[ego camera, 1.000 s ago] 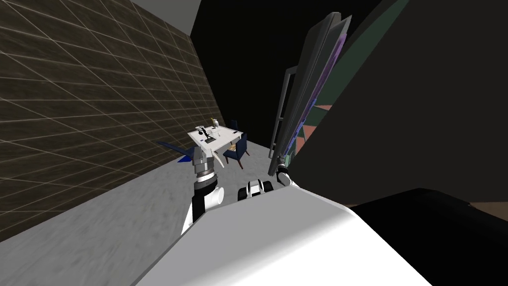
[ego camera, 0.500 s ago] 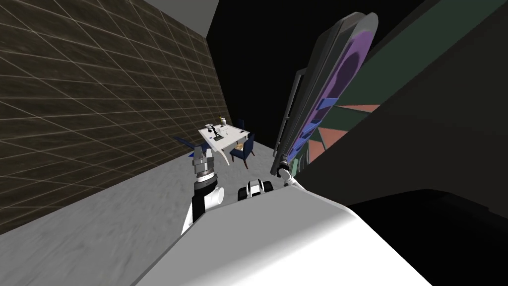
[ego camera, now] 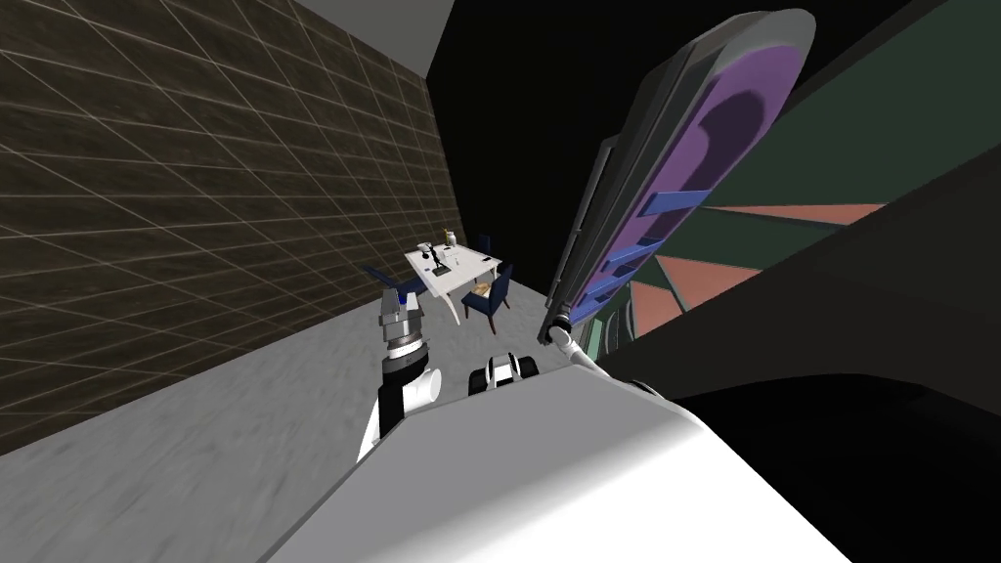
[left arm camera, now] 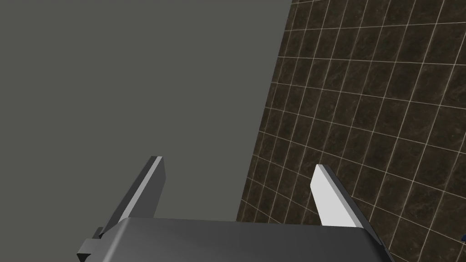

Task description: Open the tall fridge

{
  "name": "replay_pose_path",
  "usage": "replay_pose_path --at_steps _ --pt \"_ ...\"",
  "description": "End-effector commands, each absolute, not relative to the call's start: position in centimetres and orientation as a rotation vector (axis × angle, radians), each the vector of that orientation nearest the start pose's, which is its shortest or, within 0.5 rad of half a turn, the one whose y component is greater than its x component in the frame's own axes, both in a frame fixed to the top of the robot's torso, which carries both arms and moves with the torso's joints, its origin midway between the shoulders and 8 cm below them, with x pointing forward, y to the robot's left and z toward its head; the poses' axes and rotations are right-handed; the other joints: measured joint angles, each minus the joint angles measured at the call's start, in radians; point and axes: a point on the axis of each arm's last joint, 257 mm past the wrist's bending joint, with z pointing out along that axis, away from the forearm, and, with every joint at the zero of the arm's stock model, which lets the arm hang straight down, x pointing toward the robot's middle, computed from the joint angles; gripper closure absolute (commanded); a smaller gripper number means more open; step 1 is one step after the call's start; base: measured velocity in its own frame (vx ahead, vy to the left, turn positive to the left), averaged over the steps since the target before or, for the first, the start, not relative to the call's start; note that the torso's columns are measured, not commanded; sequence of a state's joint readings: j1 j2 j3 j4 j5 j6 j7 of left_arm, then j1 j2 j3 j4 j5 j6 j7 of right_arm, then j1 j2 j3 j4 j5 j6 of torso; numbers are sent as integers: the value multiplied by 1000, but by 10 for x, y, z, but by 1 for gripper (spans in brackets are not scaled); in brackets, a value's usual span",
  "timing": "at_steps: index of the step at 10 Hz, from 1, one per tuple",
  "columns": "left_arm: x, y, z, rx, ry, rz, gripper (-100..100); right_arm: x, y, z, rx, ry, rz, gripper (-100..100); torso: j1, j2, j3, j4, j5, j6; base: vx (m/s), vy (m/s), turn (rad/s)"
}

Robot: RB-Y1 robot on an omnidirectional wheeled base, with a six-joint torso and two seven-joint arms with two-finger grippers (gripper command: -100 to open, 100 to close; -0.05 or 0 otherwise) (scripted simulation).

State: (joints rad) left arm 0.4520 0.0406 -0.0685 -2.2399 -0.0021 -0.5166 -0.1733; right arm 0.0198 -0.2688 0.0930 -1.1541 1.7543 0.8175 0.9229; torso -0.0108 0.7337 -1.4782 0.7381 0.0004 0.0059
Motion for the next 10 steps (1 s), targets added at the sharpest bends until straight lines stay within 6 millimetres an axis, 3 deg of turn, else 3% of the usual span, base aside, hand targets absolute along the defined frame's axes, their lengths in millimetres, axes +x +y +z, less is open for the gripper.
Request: replay_pose_path --at_steps 1,4,6,8,9,10 --pt "355 247 24 -551 675 -1230 0 428 -516 -315 -673 1783 -1811 100 1 2 1 0 1 1 95 82 167" --pt "355 247 24 -551 675 -1230 0 422 -535 -315 -614 1832 -1850 100 5 4 2 1 1 -1 95 66 116" --pt "355 247 24 -551 675 -1230 0 414 -558 -315 -512 1917 -1898 100 6 4 2 1 0 -3 121 67 200" --pt "355 247 24 -551 675 -1230 0 413 -558 -317 -520 1917 -1894 100 11 4 2 0 0 -5 85 69 36" --pt "355 247 24 -551 675 -1230 0 407 -567 -311 -482 1932 -1936 -100 9 8 4 1 -1 -5 71 3 75" --pt "355 247 24 -551 675 -1230 0 402 -573 -308 -453 1944 -1962 -100 8 6 4 1 -1 -6 141 -24 114"
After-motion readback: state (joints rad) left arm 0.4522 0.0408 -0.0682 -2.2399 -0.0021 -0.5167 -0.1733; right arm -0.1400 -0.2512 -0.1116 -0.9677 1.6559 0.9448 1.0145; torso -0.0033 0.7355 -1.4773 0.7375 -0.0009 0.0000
